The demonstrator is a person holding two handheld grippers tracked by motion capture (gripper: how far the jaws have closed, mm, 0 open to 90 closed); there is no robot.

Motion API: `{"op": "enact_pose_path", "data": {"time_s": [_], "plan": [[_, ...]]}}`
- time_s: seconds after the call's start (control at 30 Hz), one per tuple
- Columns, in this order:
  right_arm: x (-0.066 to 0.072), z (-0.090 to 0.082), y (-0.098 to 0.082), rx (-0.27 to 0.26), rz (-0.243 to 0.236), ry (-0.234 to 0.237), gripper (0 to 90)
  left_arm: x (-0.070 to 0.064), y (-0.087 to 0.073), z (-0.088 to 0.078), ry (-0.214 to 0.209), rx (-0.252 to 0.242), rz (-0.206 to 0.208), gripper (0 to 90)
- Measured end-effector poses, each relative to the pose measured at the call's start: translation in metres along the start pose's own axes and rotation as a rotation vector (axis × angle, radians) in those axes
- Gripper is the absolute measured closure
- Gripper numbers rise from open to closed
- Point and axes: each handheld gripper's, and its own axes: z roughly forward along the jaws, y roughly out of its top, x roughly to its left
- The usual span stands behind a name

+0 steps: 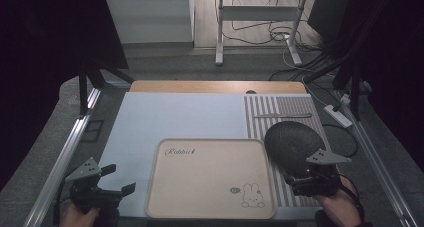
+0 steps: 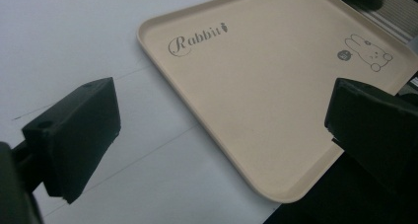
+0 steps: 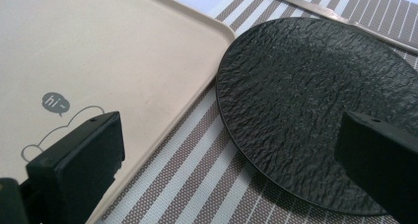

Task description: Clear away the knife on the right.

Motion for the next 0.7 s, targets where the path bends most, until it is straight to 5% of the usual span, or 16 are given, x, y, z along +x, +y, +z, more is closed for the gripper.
{"op": "enact_pose_path", "data": {"time_s": [0.53, 0.7], "plan": [[-0.012, 0.028, 0.016, 0.066, -0.001, 0.014, 0.0, 0.001, 0.0, 0.0, 0.0, -0.001, -0.001, 1.4], [-0.017, 0.037, 0.02, 0.101, 0.033, 0.019, 0.0, 0.001, 0.0, 0.0, 0.0, 0.0, -0.001, 1.4]]}}
